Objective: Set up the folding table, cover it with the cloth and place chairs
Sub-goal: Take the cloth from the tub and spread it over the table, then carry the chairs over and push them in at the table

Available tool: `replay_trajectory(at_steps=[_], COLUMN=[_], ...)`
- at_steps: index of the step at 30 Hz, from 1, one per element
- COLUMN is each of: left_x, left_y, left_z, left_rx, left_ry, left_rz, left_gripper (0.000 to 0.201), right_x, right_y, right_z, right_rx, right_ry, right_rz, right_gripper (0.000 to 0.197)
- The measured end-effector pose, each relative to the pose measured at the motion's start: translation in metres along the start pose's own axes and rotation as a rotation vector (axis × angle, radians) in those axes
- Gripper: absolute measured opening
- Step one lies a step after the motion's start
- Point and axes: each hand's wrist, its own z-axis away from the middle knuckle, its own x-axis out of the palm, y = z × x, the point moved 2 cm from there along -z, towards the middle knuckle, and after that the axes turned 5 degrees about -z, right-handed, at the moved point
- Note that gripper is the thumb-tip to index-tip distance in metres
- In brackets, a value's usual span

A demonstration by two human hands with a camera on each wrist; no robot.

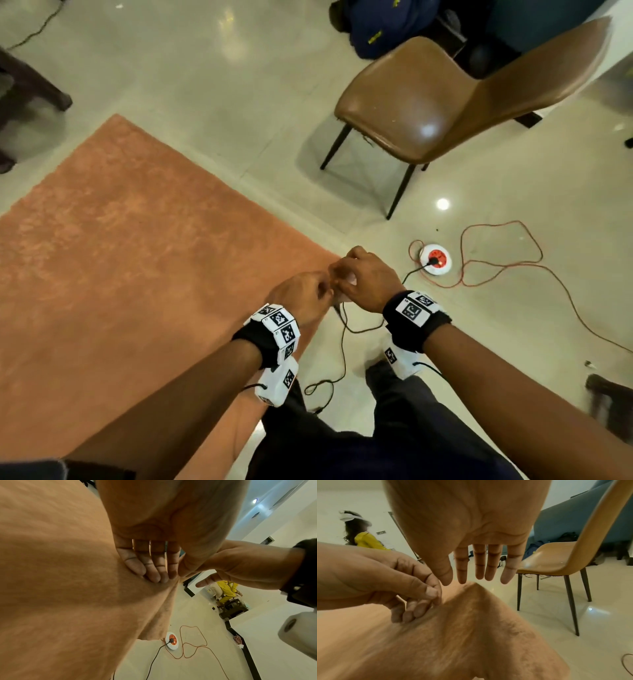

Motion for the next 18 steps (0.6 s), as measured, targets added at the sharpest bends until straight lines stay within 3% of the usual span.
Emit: replay_trajectory(at_steps=[4,8,14,18], left_x=[0.020,0.037,0.040,0.025], left_y=[0.055,0.098,0.167,0.200], left_z=[-0.037,-0.088,-0.168,-0.211], left_rx=[0.015,-0.094,-0.181,-0.205], left_ry=[-0.048,-0.076,-0.140,-0.080], left_rz=[-0.018,-0.109,-0.120,-0.062], left_gripper=[0.016,0.021,0.007,0.007], right_x=[-0.028,-0.076,-0.182,-0.260], right_y=[0.072,0.158,0.288,0.331], right_z=[0.012,0.015,0.006,-0.009], right_rx=[0.062,0.101,0.165,0.242], right_ry=[0.064,0.116,0.286,0.461], right_rz=[-0.072,-0.118,-0.201,-0.290], right_gripper=[0.035,0.035,0.039,0.053])
